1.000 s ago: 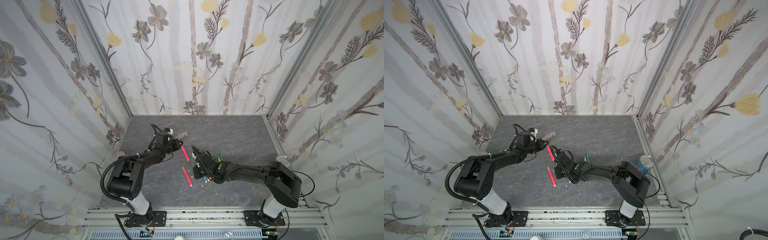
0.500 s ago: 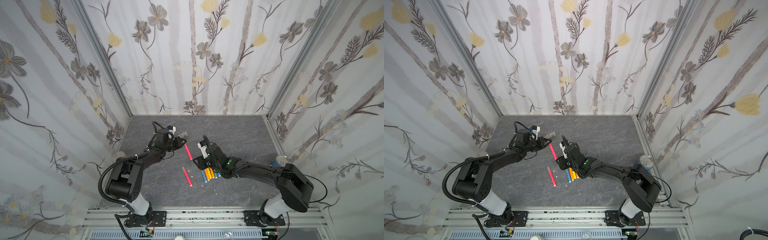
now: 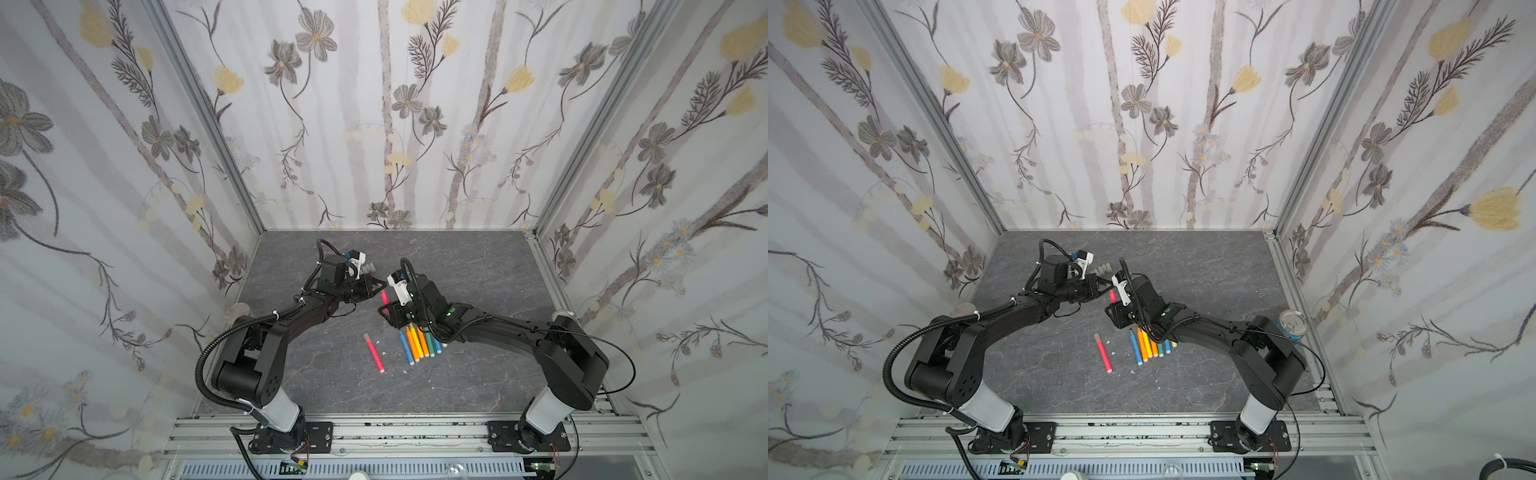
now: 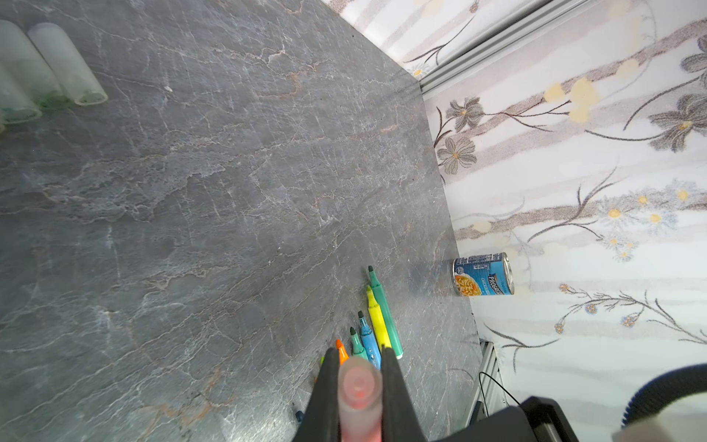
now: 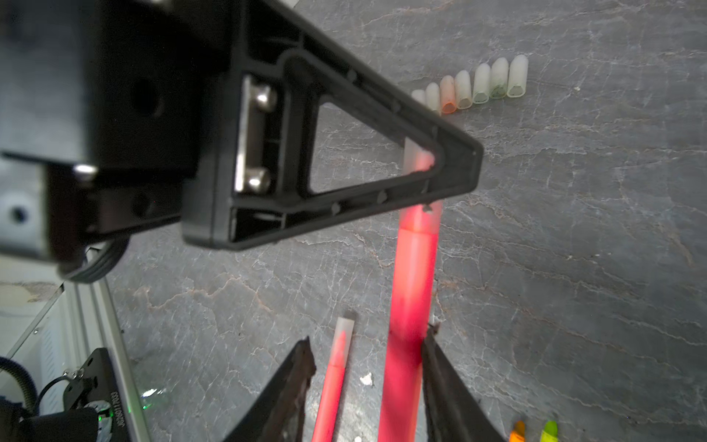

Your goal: Open the pen caps

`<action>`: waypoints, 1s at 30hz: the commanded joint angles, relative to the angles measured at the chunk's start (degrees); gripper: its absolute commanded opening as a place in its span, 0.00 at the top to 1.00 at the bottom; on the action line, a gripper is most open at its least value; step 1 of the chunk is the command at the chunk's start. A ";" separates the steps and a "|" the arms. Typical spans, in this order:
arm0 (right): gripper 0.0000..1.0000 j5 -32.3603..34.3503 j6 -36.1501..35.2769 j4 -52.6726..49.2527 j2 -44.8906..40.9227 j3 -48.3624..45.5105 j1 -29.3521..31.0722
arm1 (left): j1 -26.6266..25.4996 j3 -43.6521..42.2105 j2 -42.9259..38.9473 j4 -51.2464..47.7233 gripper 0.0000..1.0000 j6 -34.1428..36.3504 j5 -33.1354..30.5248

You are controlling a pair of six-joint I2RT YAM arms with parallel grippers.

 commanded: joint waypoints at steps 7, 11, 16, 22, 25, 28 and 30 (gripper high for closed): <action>0.59 1.77 -1.16 -1.27 3.76 3.40 -0.21 | -0.44 0.75 -1.24 2.66 1.00 -2.98 3.01; 0.76 1.95 -1.34 -1.23 4.25 3.85 -0.30 | -0.40 0.87 -1.34 2.70 1.00 -2.90 2.78; 0.96 2.99 -1.34 -1.26 3.71 3.39 -0.30 | -0.44 0.76 -0.96 3.03 1.00 -3.07 2.84; 1.00 1.89 -0.71 -2.00 3.45 1.86 -0.18 | -0.52 1.05 -0.48 3.02 1.00 -1.62 -0.01; 1.00 1.24 -0.19 -1.58 2.53 -0.35 0.65 | -0.47 1.27 0.38 3.09 1.00 -0.54 -3.38; 1.00 1.74 0.13 -2.66 1.74 -2.20 2.08 | -0.44 1.55 1.94 4.19 1.00 -0.45 -4.78; 1.00 2.75 0.44 -3.35 0.86 -3.61 3.21 | -0.44 2.18 2.88 4.07 1.00 -0.11 -5.17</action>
